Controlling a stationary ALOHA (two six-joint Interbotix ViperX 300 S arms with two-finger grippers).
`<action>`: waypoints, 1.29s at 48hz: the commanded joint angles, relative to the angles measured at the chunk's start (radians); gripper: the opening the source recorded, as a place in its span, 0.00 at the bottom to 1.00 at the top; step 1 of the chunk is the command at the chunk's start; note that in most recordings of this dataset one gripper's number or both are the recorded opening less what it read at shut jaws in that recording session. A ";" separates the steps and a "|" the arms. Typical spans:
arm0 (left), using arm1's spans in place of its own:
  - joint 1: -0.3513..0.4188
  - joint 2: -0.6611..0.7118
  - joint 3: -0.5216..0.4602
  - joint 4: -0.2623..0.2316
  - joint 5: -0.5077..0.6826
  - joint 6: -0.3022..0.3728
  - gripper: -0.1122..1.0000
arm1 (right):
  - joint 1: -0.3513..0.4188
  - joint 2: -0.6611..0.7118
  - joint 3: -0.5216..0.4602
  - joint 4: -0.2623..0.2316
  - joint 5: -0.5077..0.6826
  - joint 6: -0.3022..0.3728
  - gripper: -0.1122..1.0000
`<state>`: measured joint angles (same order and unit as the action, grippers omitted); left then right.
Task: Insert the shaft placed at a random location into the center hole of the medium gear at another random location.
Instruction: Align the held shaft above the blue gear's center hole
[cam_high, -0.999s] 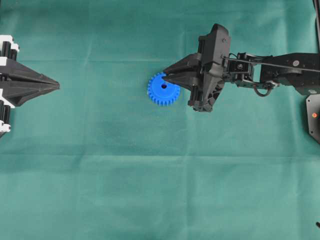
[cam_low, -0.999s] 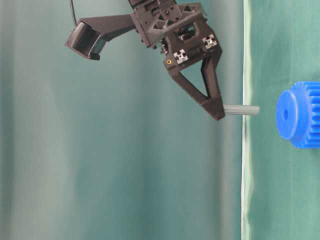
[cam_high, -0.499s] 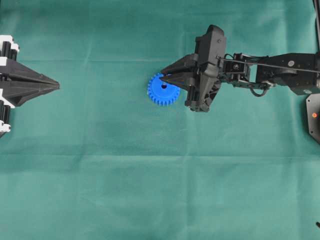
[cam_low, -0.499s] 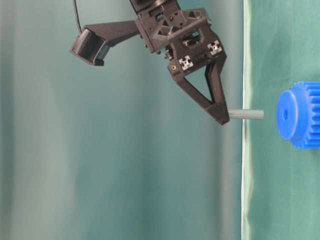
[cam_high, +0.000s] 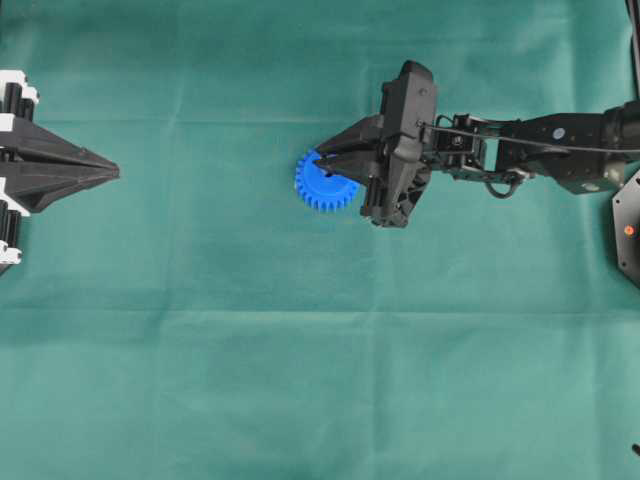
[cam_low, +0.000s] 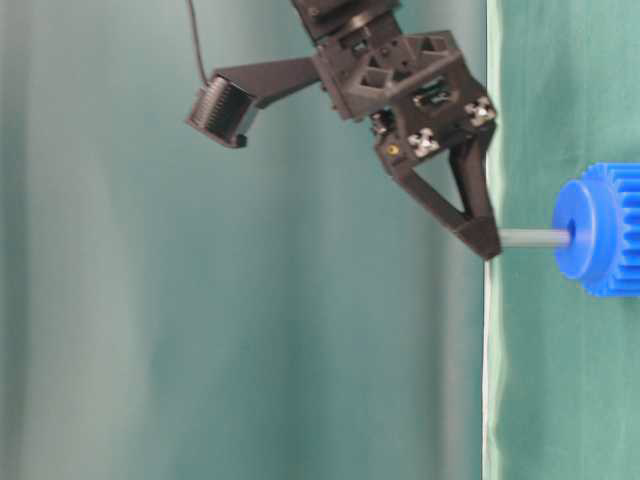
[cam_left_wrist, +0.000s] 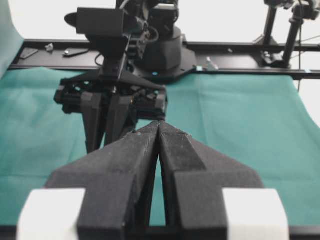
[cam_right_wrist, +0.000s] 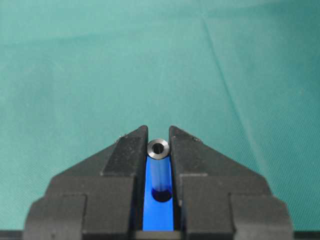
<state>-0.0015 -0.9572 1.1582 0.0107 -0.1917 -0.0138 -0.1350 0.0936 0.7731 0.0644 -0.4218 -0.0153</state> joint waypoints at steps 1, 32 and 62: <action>-0.002 0.008 -0.011 0.002 -0.006 -0.002 0.10 | 0.000 0.002 -0.014 0.005 -0.021 -0.011 0.22; 0.000 0.006 -0.011 0.002 -0.005 -0.005 0.10 | 0.000 -0.037 -0.012 0.005 0.002 -0.014 0.22; 0.000 0.008 -0.011 0.002 -0.006 -0.005 0.10 | 0.000 -0.087 -0.012 -0.003 0.038 -0.020 0.22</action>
<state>-0.0015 -0.9572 1.1597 0.0107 -0.1917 -0.0169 -0.1350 0.0215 0.7716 0.0629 -0.3835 -0.0169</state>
